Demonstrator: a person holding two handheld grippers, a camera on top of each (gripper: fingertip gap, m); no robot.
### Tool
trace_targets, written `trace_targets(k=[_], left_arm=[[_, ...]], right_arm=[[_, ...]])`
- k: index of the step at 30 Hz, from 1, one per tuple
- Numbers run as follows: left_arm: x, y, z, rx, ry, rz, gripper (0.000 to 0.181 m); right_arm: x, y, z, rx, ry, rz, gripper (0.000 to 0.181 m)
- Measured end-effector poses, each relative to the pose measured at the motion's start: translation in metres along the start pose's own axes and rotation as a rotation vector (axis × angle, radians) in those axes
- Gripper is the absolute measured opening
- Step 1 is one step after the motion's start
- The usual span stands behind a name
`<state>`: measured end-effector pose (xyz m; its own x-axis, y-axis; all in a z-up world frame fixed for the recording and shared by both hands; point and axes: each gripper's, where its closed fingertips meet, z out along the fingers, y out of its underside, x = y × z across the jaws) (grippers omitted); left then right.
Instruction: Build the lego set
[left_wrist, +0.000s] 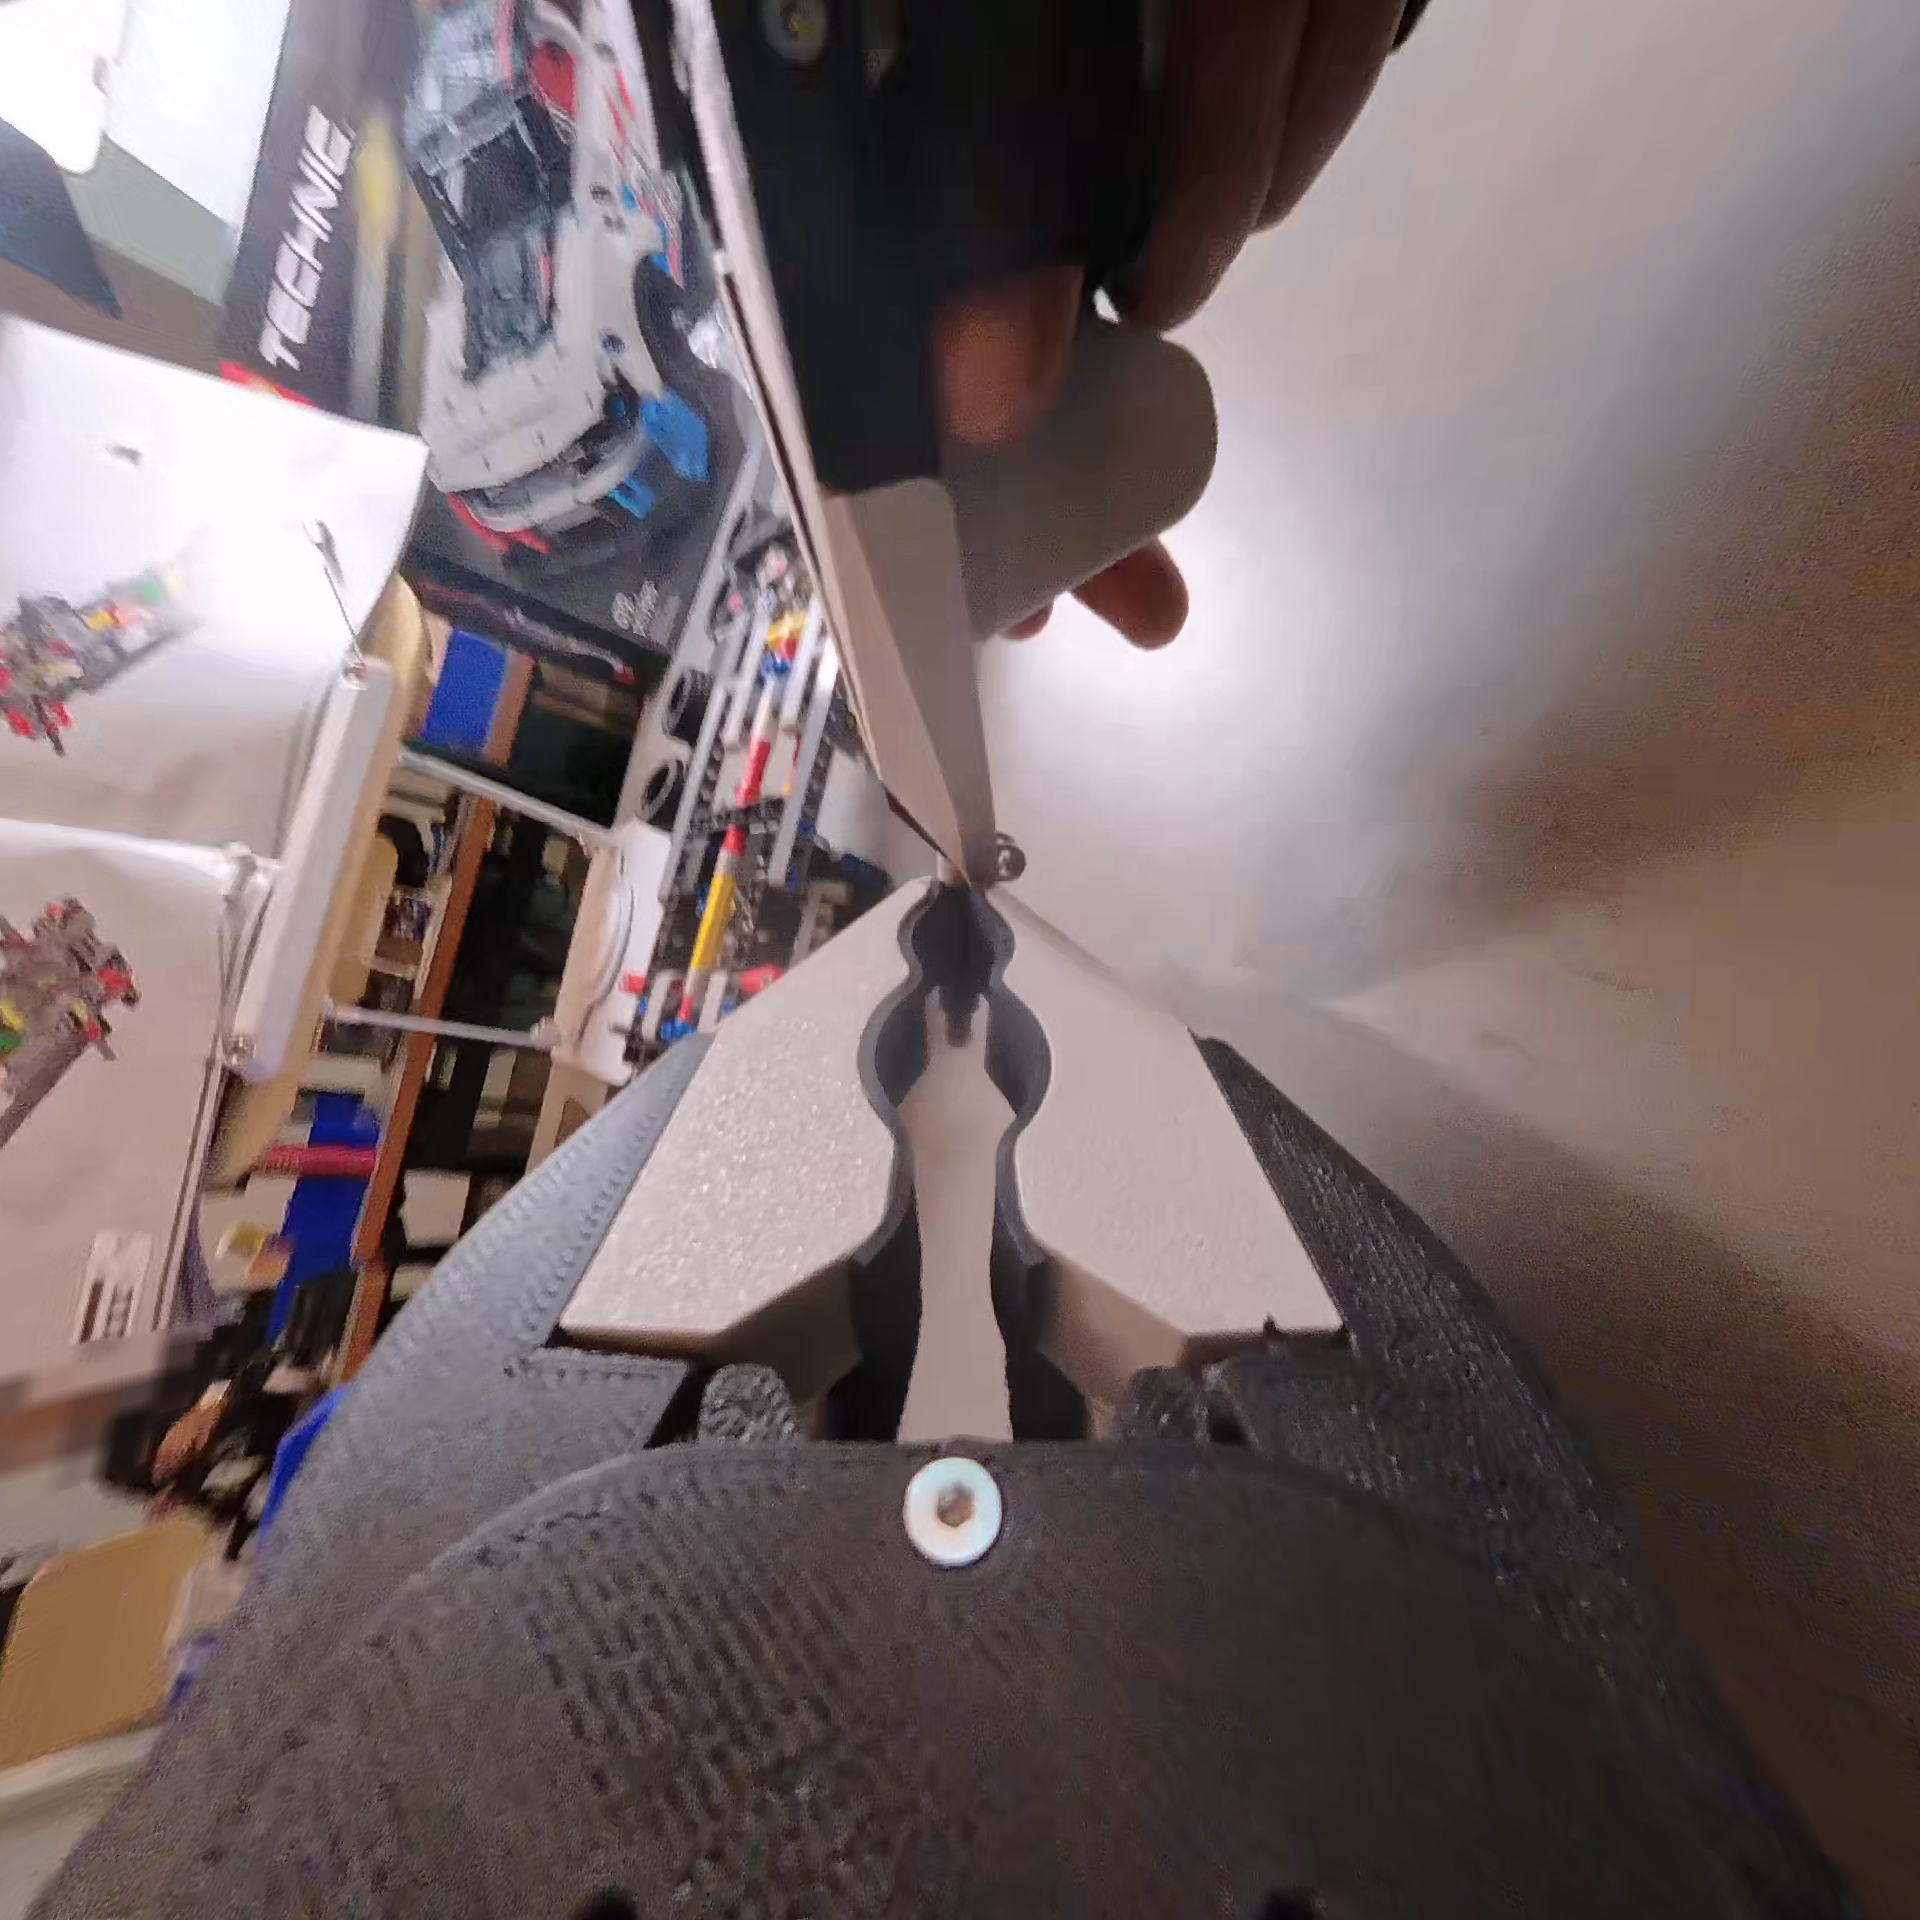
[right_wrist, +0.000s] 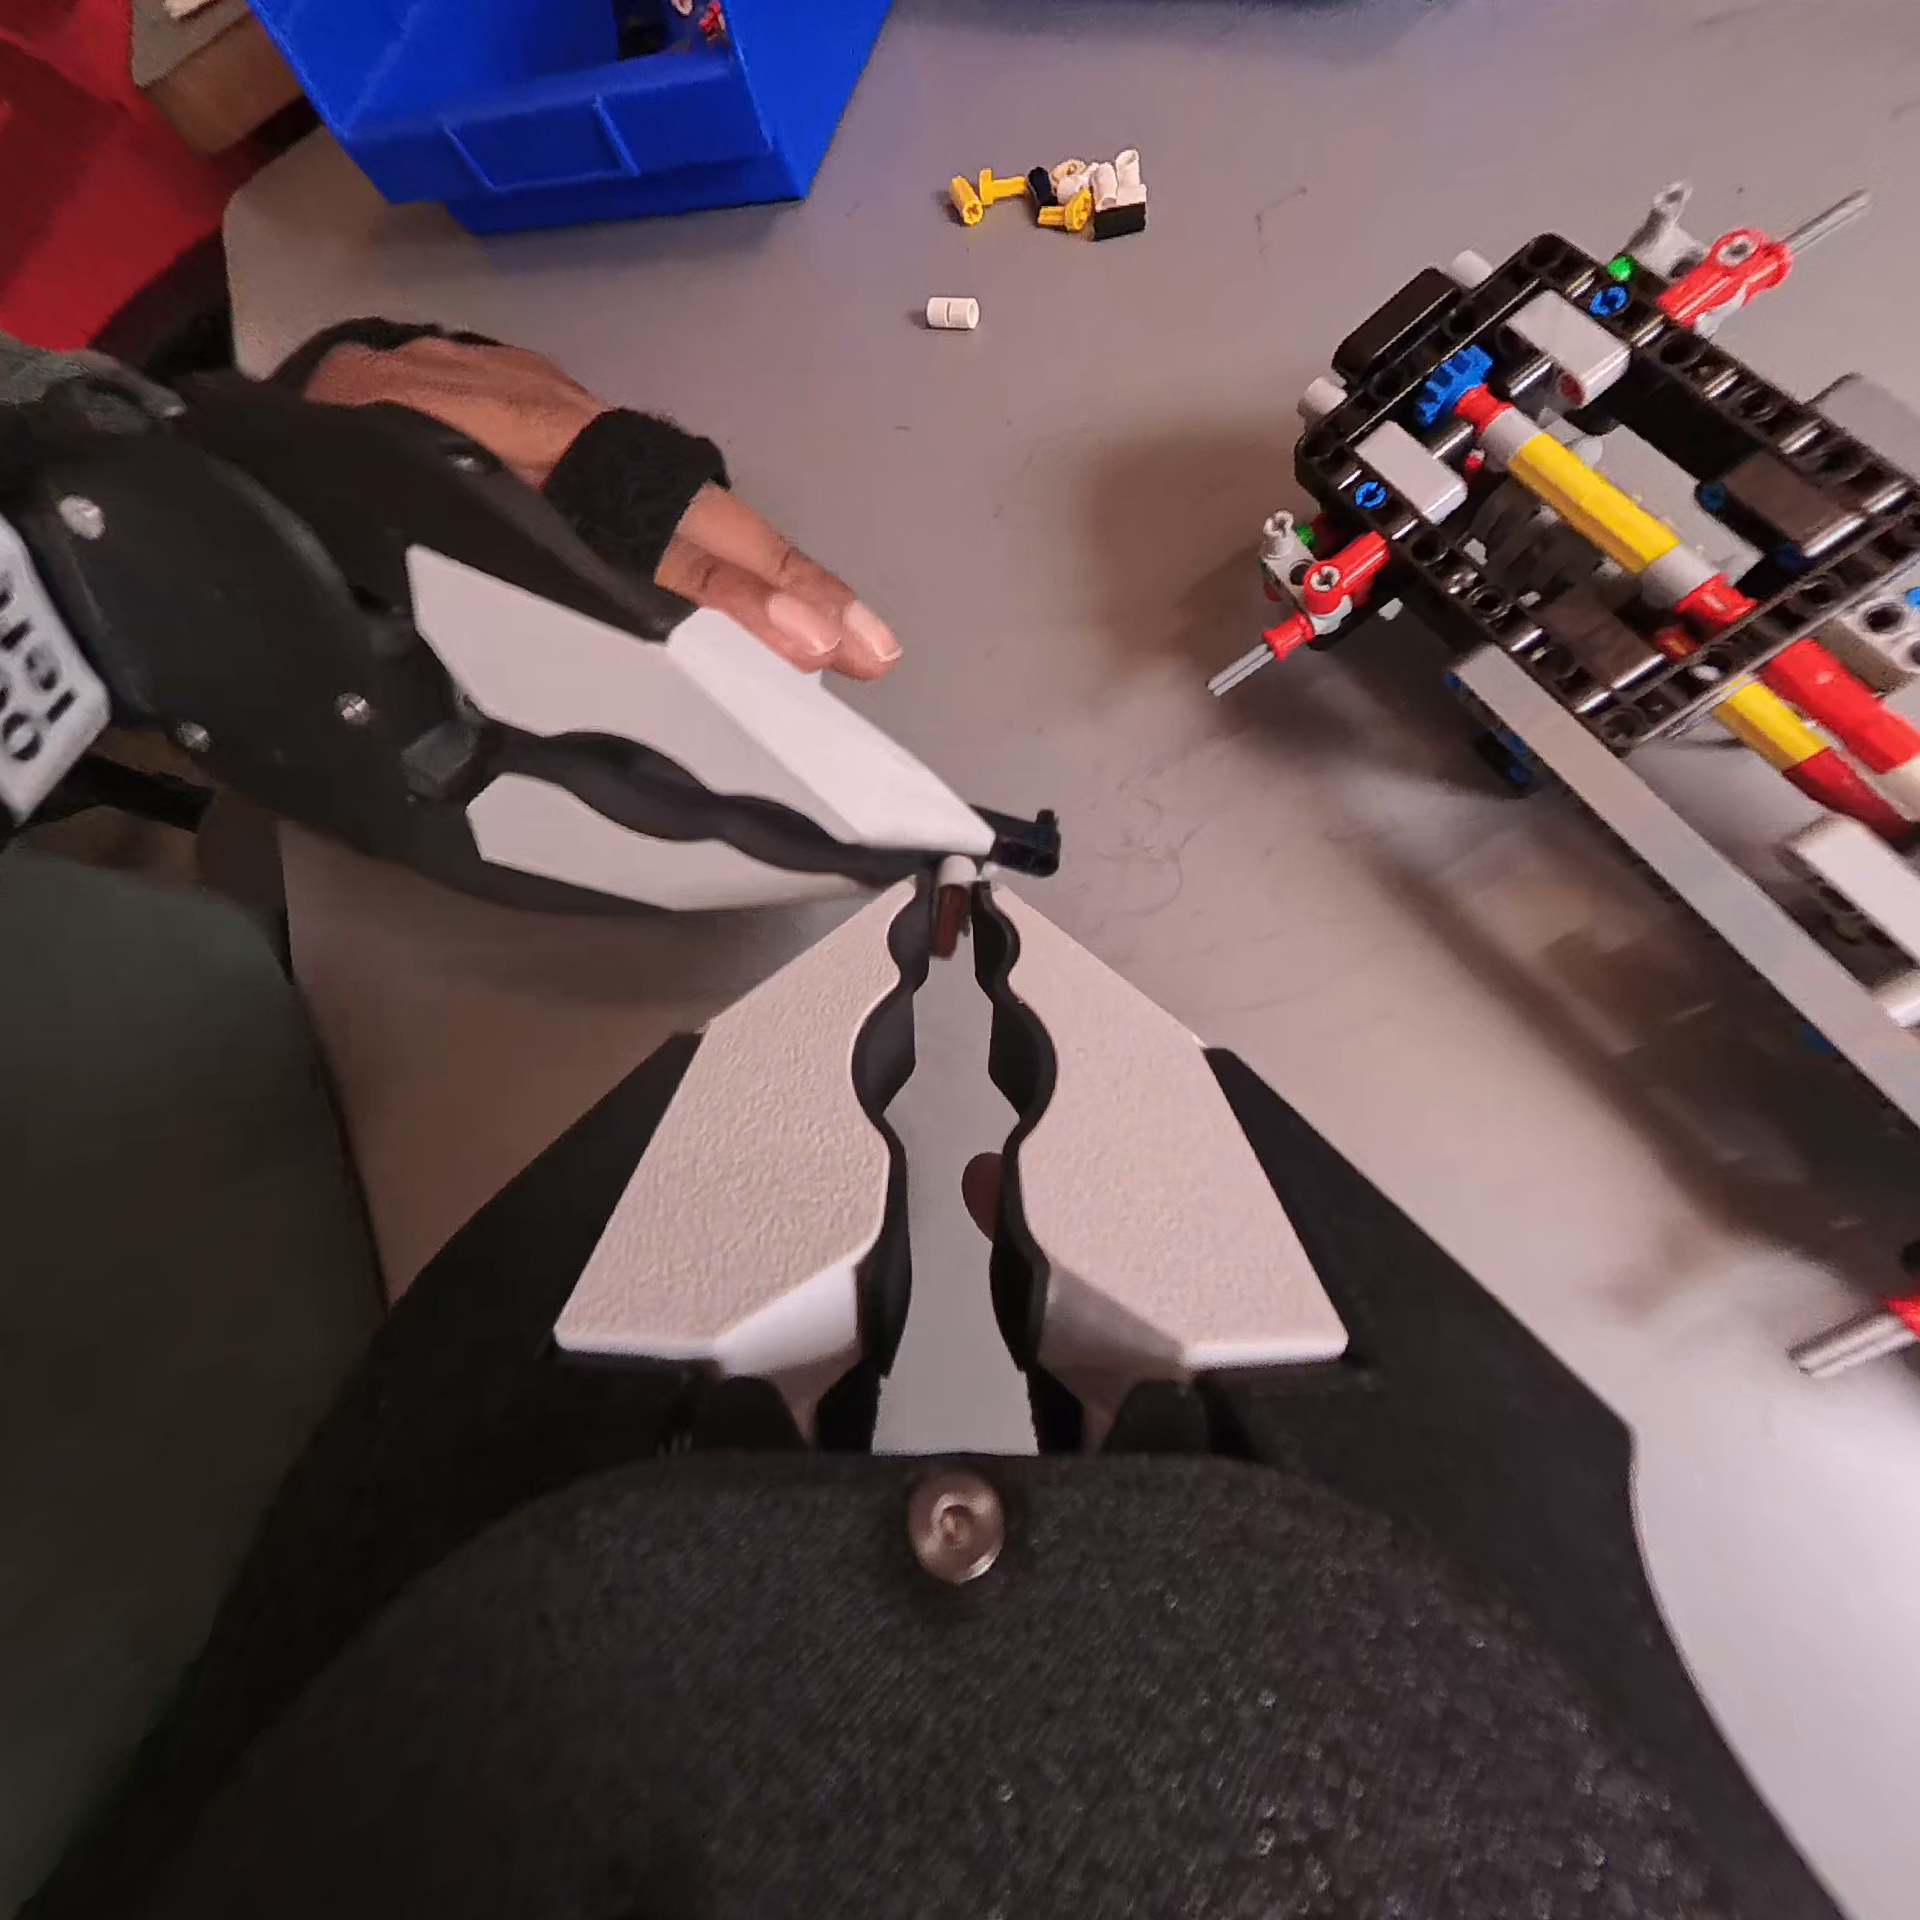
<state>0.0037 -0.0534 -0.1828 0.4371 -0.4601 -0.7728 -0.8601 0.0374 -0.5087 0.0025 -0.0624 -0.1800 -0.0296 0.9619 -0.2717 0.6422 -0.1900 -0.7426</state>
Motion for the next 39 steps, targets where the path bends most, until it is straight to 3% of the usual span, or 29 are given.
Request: trace_targets(k=[5, 10, 13, 15, 18, 25, 33, 39], left_arm=[[-0.002, 0.006, 0.002, -0.033, -0.001, -0.017, 0.001], [-0.011, 0.005, 0.000, 0.044, 0.048, -0.196, 0.002], [-0.014, 0.002, -0.004, 0.125, 0.124, -0.345, 0.002], [-0.012, -0.007, -0.008, 0.216, 0.217, -0.465, 0.002], [-0.013, -0.022, -0.017, 0.344, 0.325, -0.607, 0.002], [-0.014, -0.049, -0.038, 0.548, 0.432, -0.677, 0.001], [-0.021, -0.053, -0.044, 0.629, 0.514, -0.824, 0.004], [-0.025, -0.050, -0.047, 0.639, 0.516, -0.827, 0.014]], right_arm=[[0.005, -0.003, 0.006, 0.048, 0.028, 0.032, 0.004], [-0.004, -0.009, -0.001, 0.092, -0.081, 0.006, 0.024], [-0.004, -0.014, -0.018, 0.143, -0.092, -0.163, 0.033], [0.005, -0.017, -0.027, 0.190, -0.028, -0.329, 0.033], [0.001, -0.011, -0.030, 0.227, -0.045, -0.485, 0.029], [-0.027, -0.016, -0.032, 0.328, -0.191, -0.517, 0.011], [-0.034, -0.017, -0.040, 0.345, -0.268, -0.443, 0.004], [-0.030, -0.022, -0.047, 0.390, -0.298, -0.384, 0.004]])
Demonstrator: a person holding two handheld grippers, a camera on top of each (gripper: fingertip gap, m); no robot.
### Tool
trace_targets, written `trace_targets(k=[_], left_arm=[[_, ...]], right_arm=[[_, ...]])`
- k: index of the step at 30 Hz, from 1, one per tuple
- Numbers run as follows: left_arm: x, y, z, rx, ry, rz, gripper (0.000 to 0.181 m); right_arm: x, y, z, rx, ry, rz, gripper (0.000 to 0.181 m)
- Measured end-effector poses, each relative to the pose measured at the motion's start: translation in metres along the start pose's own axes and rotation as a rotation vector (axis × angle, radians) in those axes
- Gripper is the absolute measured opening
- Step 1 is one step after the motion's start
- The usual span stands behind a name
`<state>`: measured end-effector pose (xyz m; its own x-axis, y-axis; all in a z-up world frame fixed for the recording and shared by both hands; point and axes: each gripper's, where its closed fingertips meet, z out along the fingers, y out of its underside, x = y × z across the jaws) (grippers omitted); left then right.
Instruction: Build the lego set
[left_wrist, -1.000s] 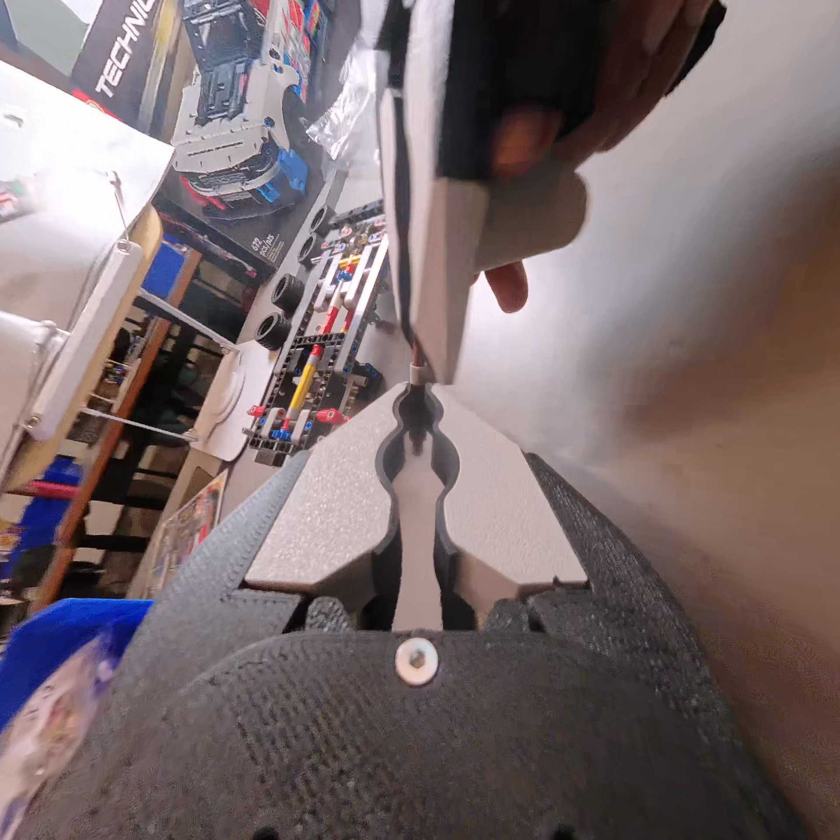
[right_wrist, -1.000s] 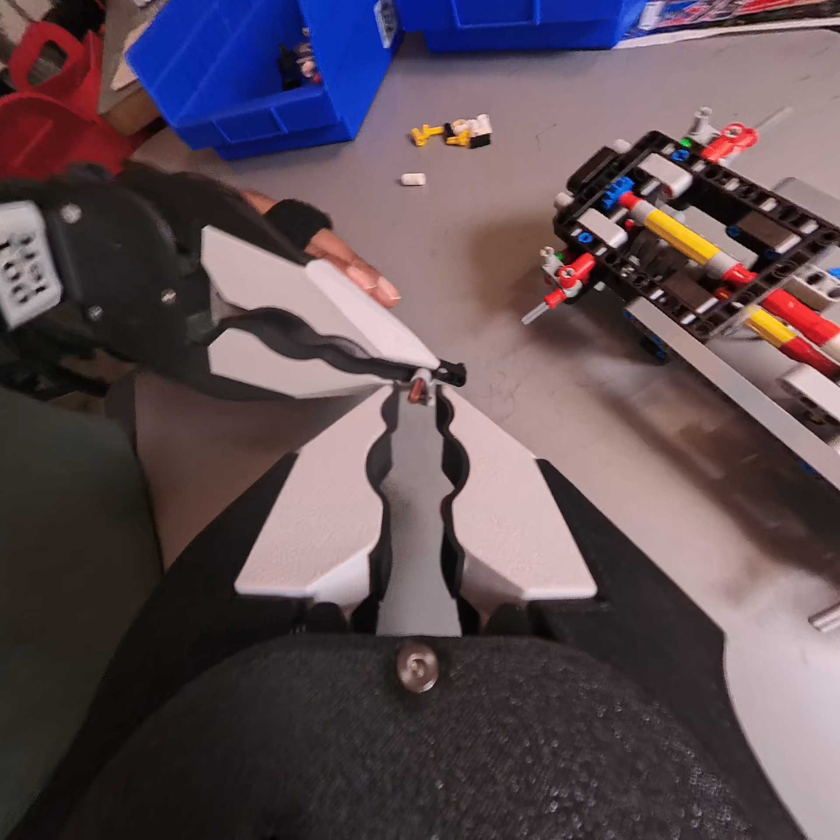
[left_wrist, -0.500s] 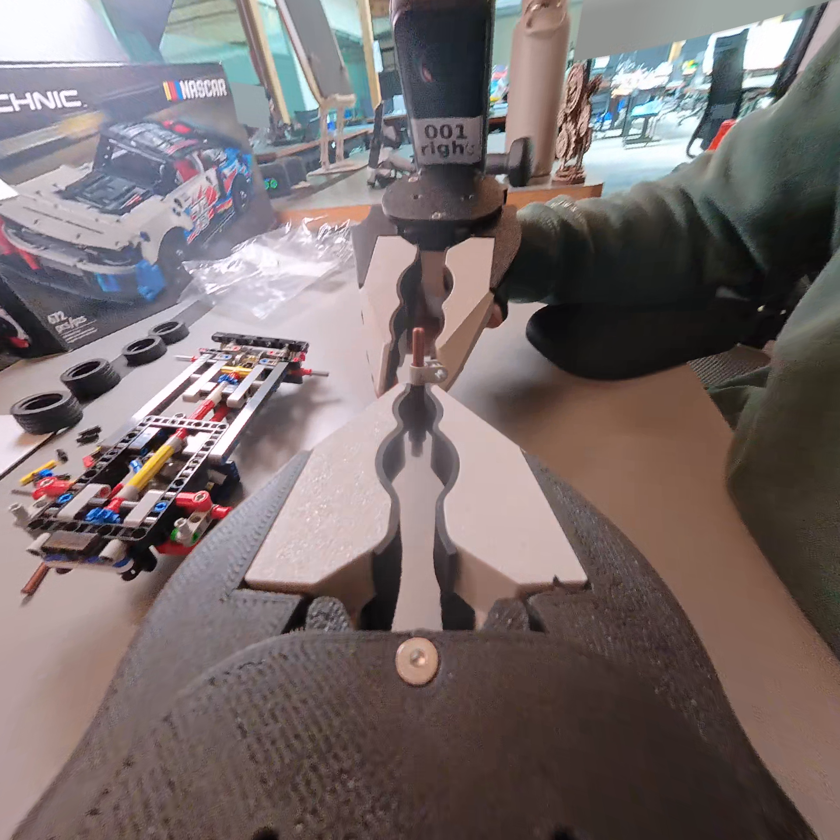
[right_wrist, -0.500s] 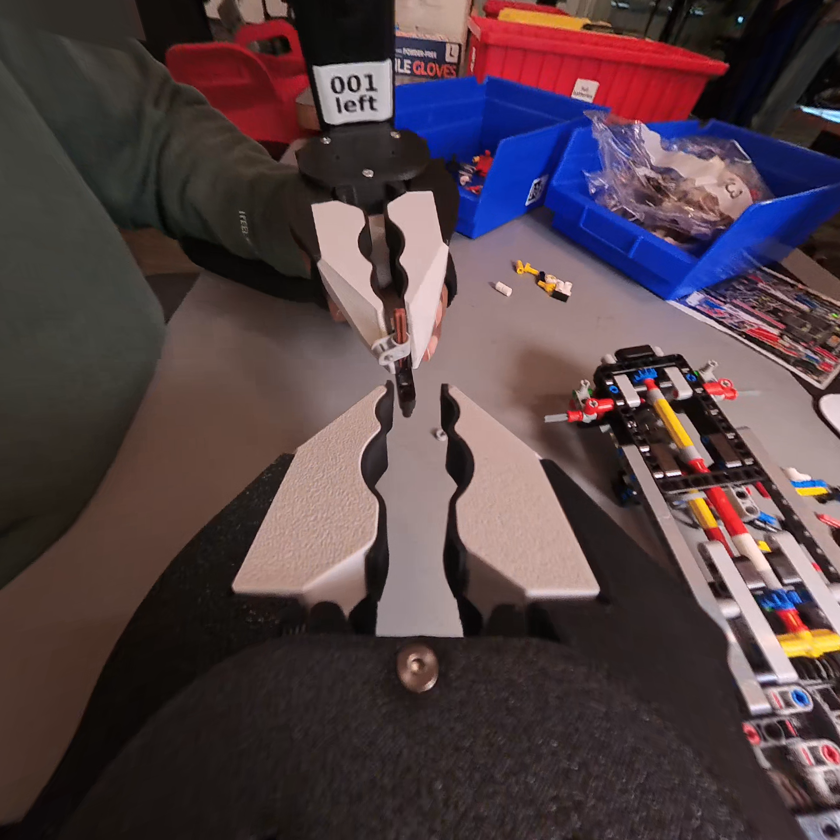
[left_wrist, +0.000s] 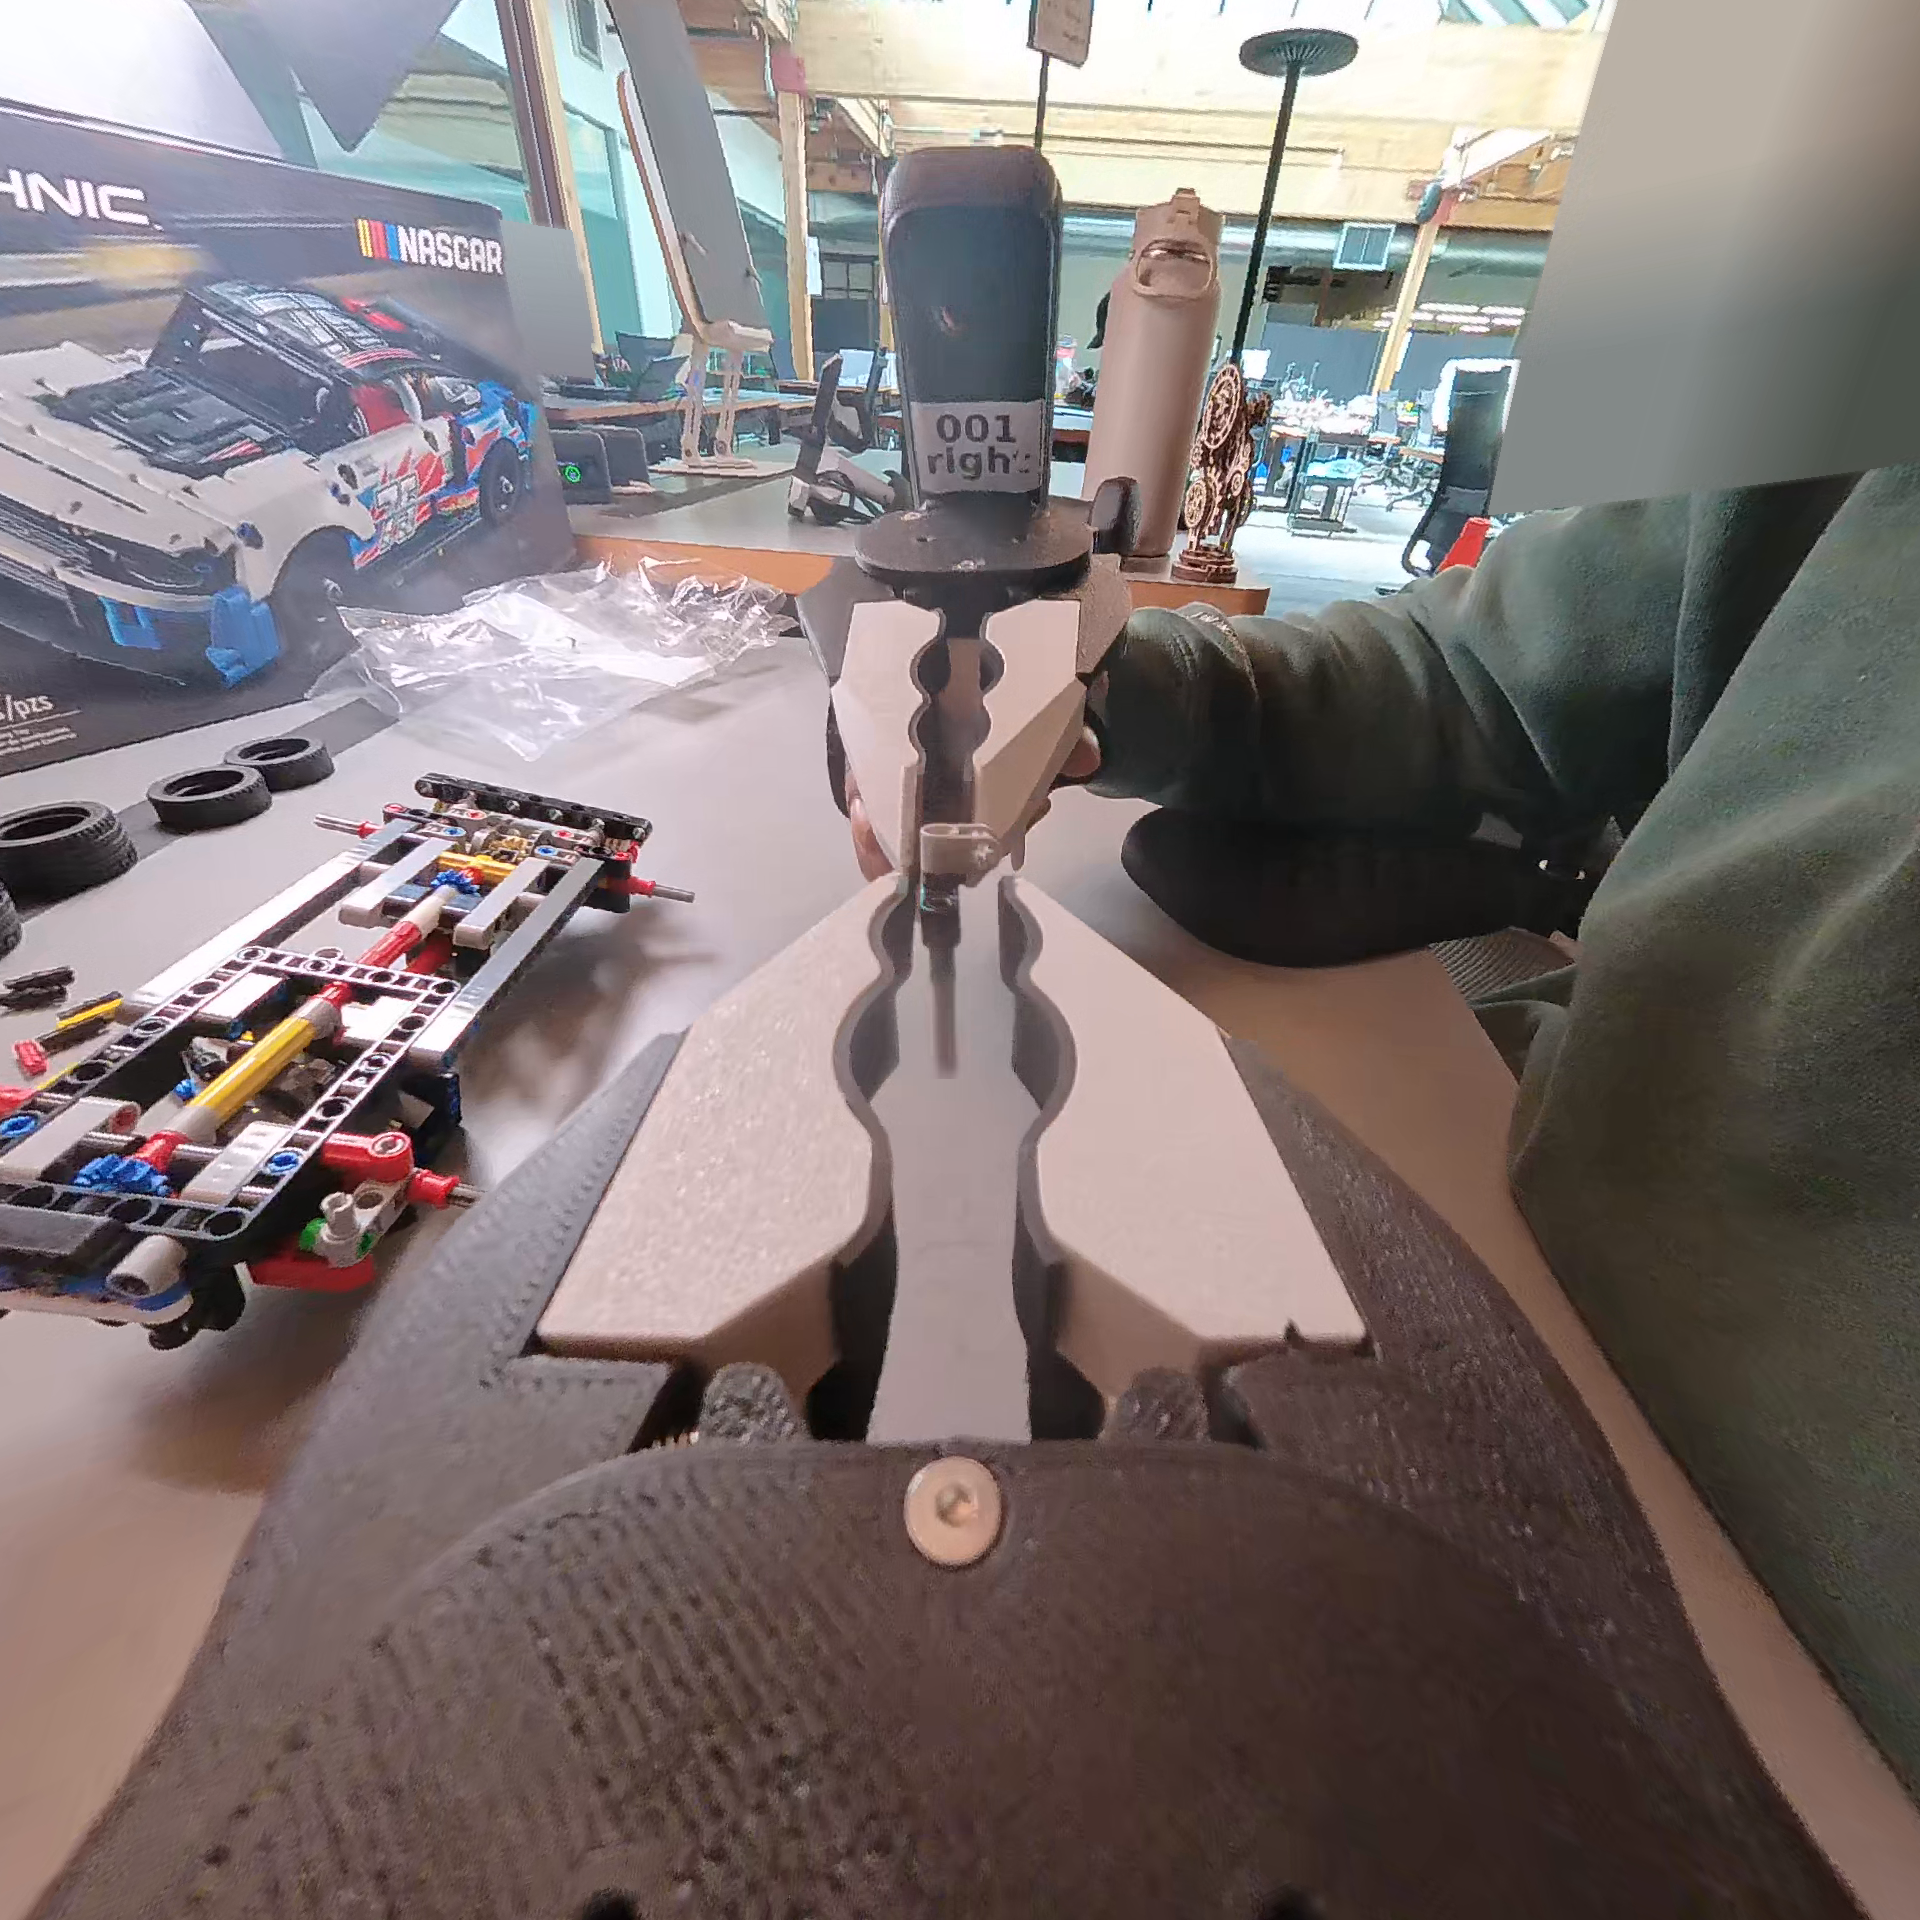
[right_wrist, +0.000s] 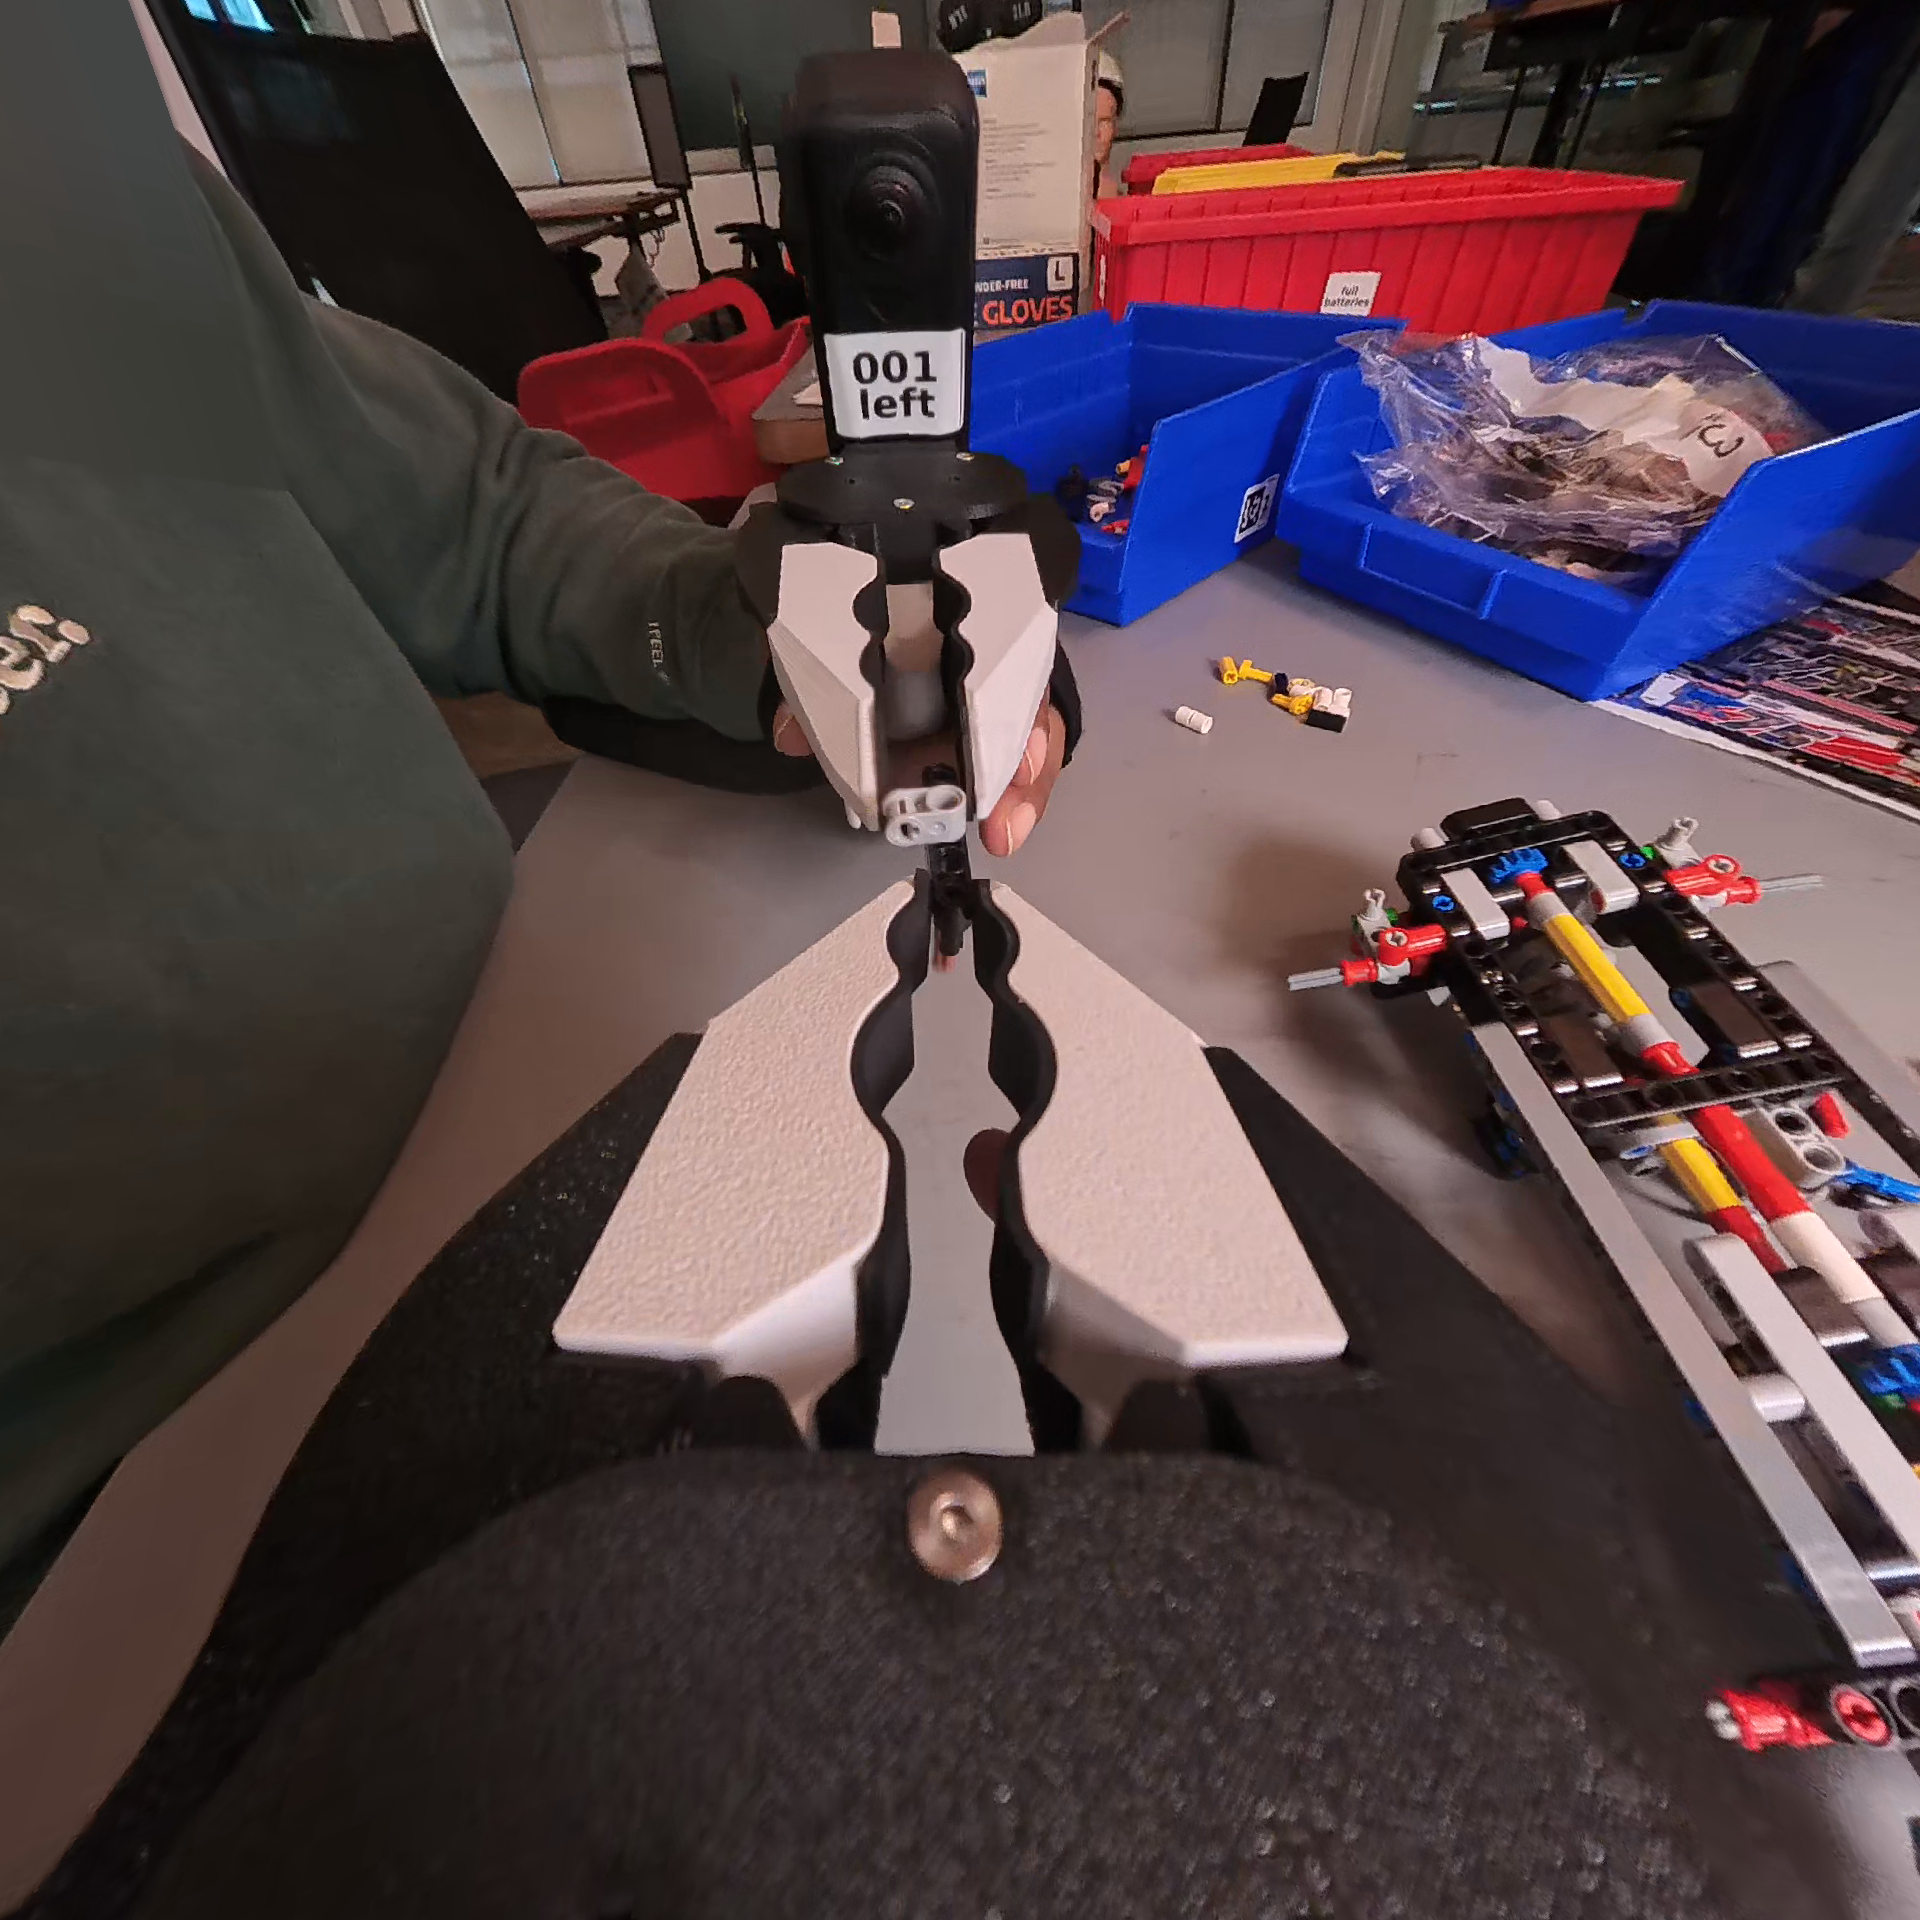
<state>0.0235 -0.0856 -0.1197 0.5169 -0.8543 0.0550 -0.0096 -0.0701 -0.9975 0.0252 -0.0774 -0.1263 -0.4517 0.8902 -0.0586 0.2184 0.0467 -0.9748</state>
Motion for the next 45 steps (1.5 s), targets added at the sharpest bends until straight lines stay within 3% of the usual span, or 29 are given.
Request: trace_targets(k=[5, 7, 14, 24, 34, 39, 45], left_arm=[[-0.004, 0.005, -0.002, -0.033, -0.003, -0.005, 0.013], [-0.006, 0.012, -0.001, -0.079, -0.013, 0.000, 0.005], [-0.021, 0.038, -0.009, -0.264, -0.066, 0.055, 0.002], [-0.032, 0.059, -0.025, -0.397, -0.116, 0.089, 0.003], [-0.032, 0.068, -0.026, -0.418, -0.087, 0.066, 0.004], [-0.034, 0.057, -0.048, -0.457, -0.111, 0.092, 0.008], [-0.007, 0.068, -0.103, -0.542, -0.166, -0.003, 0.009]], right_arm=[[0.001, 0.001, -0.001, 0.002, -0.007, 0.017, 0.004], [0.003, 0.006, 0.000, -0.020, 0.004, 0.009, 0.004], [0.012, 0.030, 0.003, -0.130, 0.039, 0.026, 0.004], [0.026, 0.092, 0.001, -0.473, 0.131, -0.090, 0.004], [0.033, 0.091, -0.004, -0.450, 0.146, -0.071, 0.006], [0.039, 0.087, -0.014, -0.439, 0.167, -0.056, 0.010], [0.064, 0.059, -0.081, -0.372, 0.346, -0.037, 0.012]])
